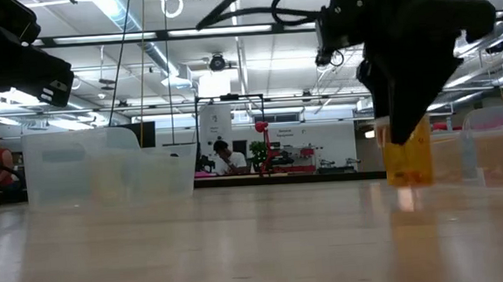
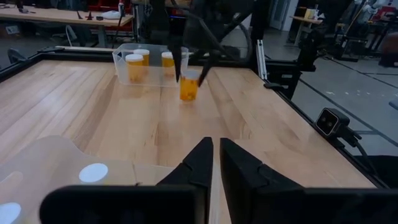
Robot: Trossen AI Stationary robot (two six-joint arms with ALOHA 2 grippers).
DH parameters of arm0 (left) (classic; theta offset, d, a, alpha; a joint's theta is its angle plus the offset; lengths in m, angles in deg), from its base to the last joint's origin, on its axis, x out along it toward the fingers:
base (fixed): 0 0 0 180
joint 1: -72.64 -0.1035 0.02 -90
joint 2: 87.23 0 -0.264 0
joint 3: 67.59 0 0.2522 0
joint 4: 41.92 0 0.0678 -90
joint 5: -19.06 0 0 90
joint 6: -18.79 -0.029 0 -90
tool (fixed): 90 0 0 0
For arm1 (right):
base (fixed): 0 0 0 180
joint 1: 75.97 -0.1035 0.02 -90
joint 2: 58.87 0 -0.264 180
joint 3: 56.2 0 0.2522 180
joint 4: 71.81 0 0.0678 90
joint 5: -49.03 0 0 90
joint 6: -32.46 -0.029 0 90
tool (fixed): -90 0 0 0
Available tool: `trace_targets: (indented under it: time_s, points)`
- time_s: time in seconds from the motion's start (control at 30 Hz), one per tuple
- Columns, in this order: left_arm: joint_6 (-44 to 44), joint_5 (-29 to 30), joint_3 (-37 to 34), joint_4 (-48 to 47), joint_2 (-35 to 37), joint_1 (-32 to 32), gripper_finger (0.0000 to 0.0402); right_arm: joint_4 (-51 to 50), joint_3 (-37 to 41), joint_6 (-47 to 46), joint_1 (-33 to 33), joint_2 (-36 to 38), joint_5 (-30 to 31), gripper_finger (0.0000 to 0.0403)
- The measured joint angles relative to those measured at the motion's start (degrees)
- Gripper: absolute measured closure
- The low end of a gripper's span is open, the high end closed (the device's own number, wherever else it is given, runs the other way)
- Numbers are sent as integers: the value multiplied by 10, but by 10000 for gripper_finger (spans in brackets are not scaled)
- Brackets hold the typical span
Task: Pick and place medicine bottles into bin by pill shape (circle, oval)
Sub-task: Put the orange capsule bottle into the right transparent bin
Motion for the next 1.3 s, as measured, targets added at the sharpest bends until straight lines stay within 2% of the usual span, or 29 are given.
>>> trace_targets:
  time_s: [0.43,0.6,0.97,1.17,1.3]
  points:
    - [0,0,0,0,0,0,362,-143,0,-90,0,141,91,171]
    - [0,0,0,0,0,0,365,-203,0,-125,-3,175,93,171]
    - [0,0,0,0,0,0,370,-237,1,-158,-18,203,107,171]
    - [0,0,0,0,0,0,363,-219,73,-183,-28,220,102,171]
    - [0,0,0,0,0,0,367,-170,141,-199,-32,243,87,171]
